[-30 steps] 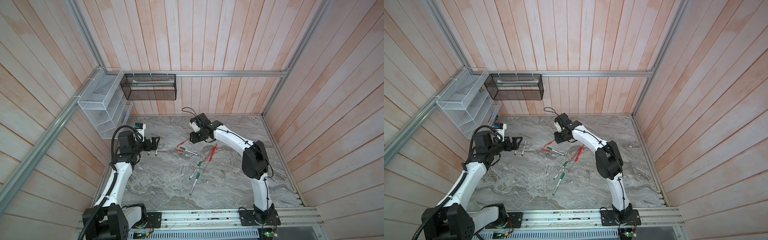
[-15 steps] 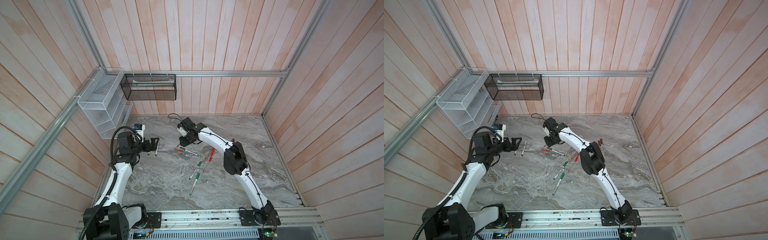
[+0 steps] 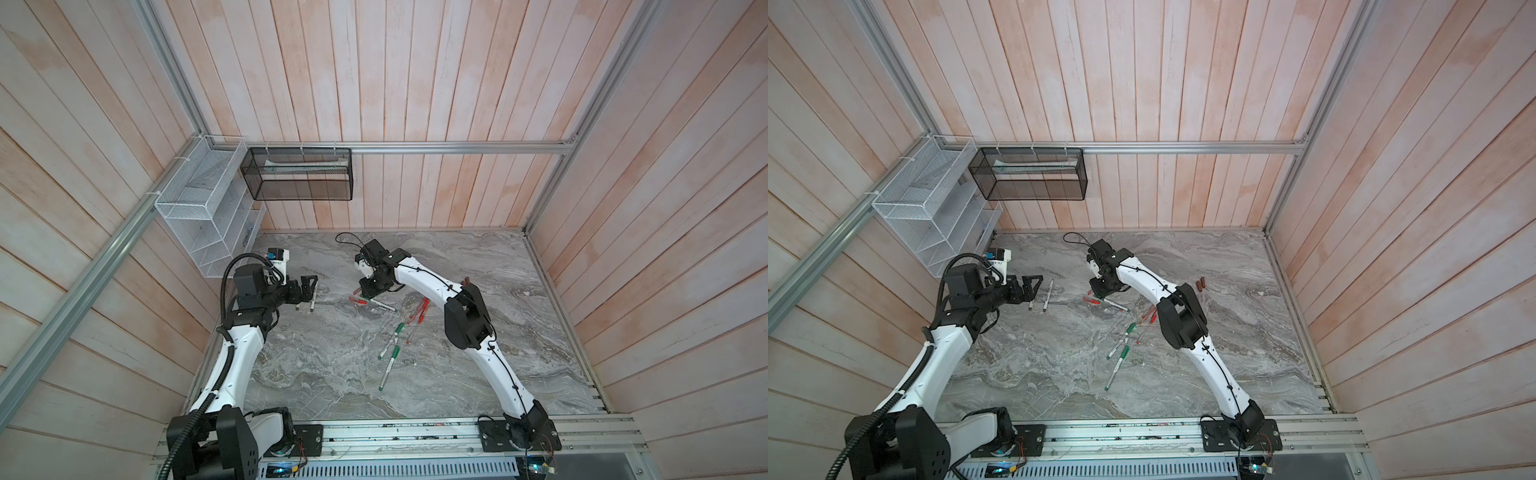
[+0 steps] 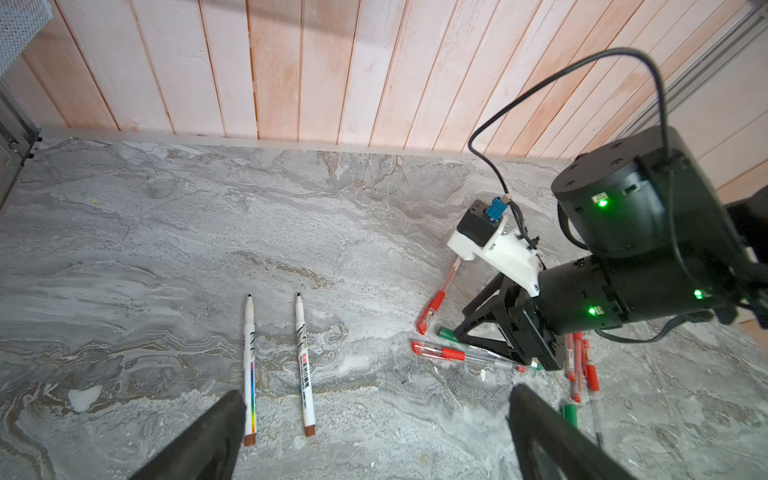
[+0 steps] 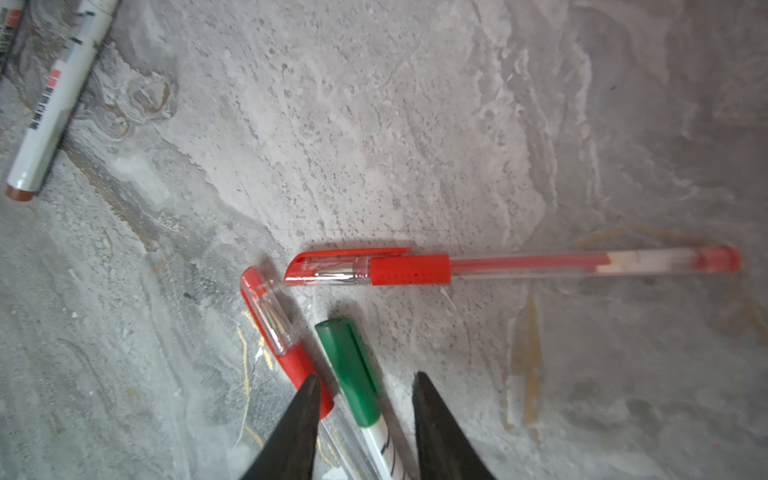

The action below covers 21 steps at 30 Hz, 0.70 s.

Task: Open the pen caps
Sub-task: 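Lower the right gripper and close it on the marker's green cap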

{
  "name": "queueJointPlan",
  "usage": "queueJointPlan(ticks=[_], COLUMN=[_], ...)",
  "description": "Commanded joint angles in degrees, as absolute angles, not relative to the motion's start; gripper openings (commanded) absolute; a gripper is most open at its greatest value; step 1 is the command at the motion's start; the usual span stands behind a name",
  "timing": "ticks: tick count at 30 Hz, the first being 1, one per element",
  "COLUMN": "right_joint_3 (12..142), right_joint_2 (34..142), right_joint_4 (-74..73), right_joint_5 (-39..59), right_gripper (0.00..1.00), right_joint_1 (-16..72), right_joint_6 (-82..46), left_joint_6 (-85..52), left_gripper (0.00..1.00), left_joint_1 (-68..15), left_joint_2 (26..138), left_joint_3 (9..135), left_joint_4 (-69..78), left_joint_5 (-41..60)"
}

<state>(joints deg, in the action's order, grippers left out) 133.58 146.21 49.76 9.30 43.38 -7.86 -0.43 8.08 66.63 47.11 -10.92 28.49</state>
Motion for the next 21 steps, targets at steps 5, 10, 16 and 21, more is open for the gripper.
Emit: queueJointPlan(ticks=[5, 10, 16, 21], right_joint_3=[134.6, 135.2, 136.0, 133.4], right_joint_2=[149.1, 150.1, 150.6, 149.5], right_joint_4=[50.3, 52.0, 54.8, 53.4], right_joint_5=[9.9, 9.2, 5.3, 4.4], right_gripper=[0.36, 0.31, 0.24, 0.16], right_joint_1=[44.2, 44.3, 44.1, 43.1], right_joint_6=[-7.7, -7.1, -6.4, -5.8], left_joint_6=[-0.4, -0.6, -0.4, -0.8], left_gripper=[1.0, 1.0, 1.0, 1.0], left_joint_1=[8.6, 8.6, 8.7, 8.7], left_joint_2=[65.5, 65.8, 65.8, 65.5], left_joint_3=[46.3, 47.0, 47.2, 46.9], left_joint_4=[-9.9, -10.4, -11.0, -10.6], left_joint_5=[29.6, 29.2, 29.0, 30.0])
